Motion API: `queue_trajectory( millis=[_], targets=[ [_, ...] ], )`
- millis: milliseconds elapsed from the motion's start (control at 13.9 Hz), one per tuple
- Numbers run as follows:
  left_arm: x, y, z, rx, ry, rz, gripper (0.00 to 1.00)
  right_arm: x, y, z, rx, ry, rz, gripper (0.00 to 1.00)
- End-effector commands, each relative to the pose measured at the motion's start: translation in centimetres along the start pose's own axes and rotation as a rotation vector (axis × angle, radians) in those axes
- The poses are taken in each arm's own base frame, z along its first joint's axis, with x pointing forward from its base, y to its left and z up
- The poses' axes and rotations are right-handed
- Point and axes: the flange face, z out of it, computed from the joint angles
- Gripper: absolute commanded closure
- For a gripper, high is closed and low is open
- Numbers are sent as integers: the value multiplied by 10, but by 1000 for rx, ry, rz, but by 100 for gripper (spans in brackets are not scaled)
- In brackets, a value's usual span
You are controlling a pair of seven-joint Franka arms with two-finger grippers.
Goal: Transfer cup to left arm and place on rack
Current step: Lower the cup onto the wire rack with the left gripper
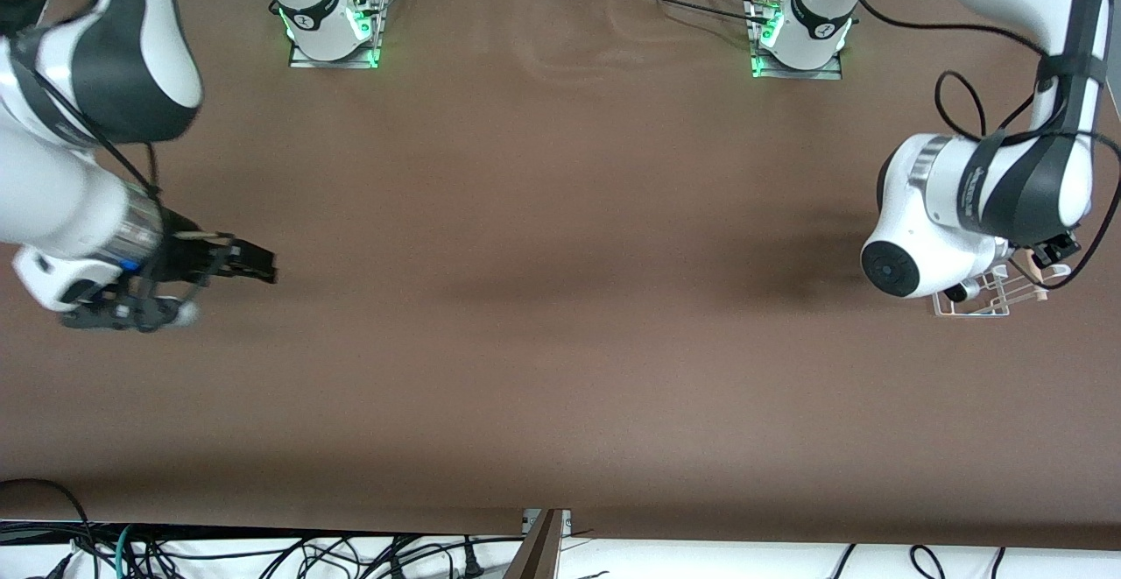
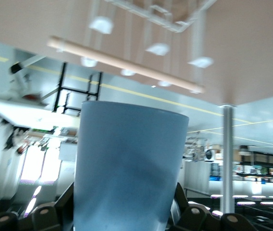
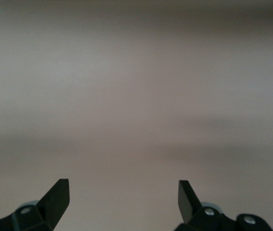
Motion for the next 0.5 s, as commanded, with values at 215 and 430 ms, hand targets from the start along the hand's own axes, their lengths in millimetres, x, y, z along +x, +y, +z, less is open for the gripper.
queue_trajectory(
  millis=[215, 430],
  targets=[
    [33, 37, 21, 312, -80, -69, 100, -48, 32, -27, -127, -23, -1, 0],
    [45, 34, 42, 379, -66, -66, 99, -64, 43, -27, -135, -68, 8, 0]
  ],
)
